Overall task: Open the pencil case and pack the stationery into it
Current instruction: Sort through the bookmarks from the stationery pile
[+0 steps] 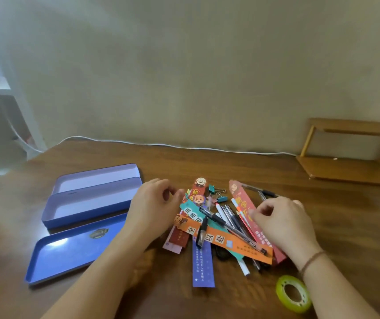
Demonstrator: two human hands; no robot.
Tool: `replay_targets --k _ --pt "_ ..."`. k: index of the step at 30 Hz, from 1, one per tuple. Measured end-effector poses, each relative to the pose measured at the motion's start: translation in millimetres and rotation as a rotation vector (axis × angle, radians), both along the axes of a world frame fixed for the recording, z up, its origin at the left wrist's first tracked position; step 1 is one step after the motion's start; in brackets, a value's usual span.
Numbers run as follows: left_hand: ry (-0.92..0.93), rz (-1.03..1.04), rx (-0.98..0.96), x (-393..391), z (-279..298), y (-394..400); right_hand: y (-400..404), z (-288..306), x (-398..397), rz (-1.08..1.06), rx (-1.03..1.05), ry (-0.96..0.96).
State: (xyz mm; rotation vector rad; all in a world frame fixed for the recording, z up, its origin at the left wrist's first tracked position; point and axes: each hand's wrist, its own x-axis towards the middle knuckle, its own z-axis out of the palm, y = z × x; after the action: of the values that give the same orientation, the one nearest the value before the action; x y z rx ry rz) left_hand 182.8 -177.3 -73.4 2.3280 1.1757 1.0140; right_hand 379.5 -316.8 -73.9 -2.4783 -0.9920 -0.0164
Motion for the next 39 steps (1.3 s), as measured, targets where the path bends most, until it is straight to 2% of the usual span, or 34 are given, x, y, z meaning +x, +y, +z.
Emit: replay_targets --k 2,4,5,7,9,11,12,14,16,17,19,23,26,30,35,39 --pt "-0.112 -0.039 0.049 -1.0 2.3 -5.8 -4.3 6.4 3.3 0.022 0.205 0.123" --pt "-0.19 -0.137 0.009 1.0 6.2 -15.5 -10.2 18.5 -4.8 0.095 0.486 0.317" --pt "-0.238 -0.208 -0.068 2.7 8.8 -23.0 -12.8 25.0 -14.3 0.151 0.606 0.447" --pt "-0.378 -0.412 -0.318 6.3 13.9 -38.0 -11.0 33.8 -37.4 0.276 0.683 0.609" --pt "-0.472 -0.567 -0.542 8.9 17.0 -45.9 -1.9 37.2 -59.7 0.404 0.602 0.601" --pt "-0.57 -0.554 -0.687 8.2 18.8 -46.6 7.2 35.3 -73.8 0.471 0.505 0.5" --pt "-0.621 -0.512 -0.74 6.7 19.8 -44.2 10.2 33.0 -74.9 0.459 0.45 0.384" --pt "-0.747 -0.434 -0.868 4.3 20.6 -35.0 12.2 27.2 -68.2 0.34 0.277 0.025" --pt "-0.874 -0.374 -1.008 1.8 22.5 -24.4 9.2 23.3 -58.8 0.235 -0.012 -0.213" --pt "-0.915 -0.354 -1.056 0.2 23.0 -19.4 7.9 21.8 -55.5 0.227 -0.126 -0.211" --pt "-0.969 -0.33 -1.141 -2.9 22.6 -12.1 8.2 15.4 -51.7 0.244 -0.157 -0.1" --pt "-0.997 -0.347 -1.285 -5.4 19.5 -7.0 10.4 10.1 -42.1 0.229 -0.026 -0.035" --pt "-0.977 -0.375 -1.32 -6.3 17.3 -4.6 3.6 14.3 -18.6 0.067 0.1 -0.053" --pt "-0.956 -0.384 -1.351 -6.2 17.1 -5.4 1.2 3.5 -0.6 -0.059 -0.077 -0.069" --pt "-0.947 -0.37 -1.371 -6.9 17.4 -4.9 1.3 16.5 -10.7 0.064 -0.109 -0.126" --pt "-0.983 -0.366 -1.384 -7.3 18.3 -1.9 -2.3 29.0 -39.5 0.286 -0.414 -0.05"
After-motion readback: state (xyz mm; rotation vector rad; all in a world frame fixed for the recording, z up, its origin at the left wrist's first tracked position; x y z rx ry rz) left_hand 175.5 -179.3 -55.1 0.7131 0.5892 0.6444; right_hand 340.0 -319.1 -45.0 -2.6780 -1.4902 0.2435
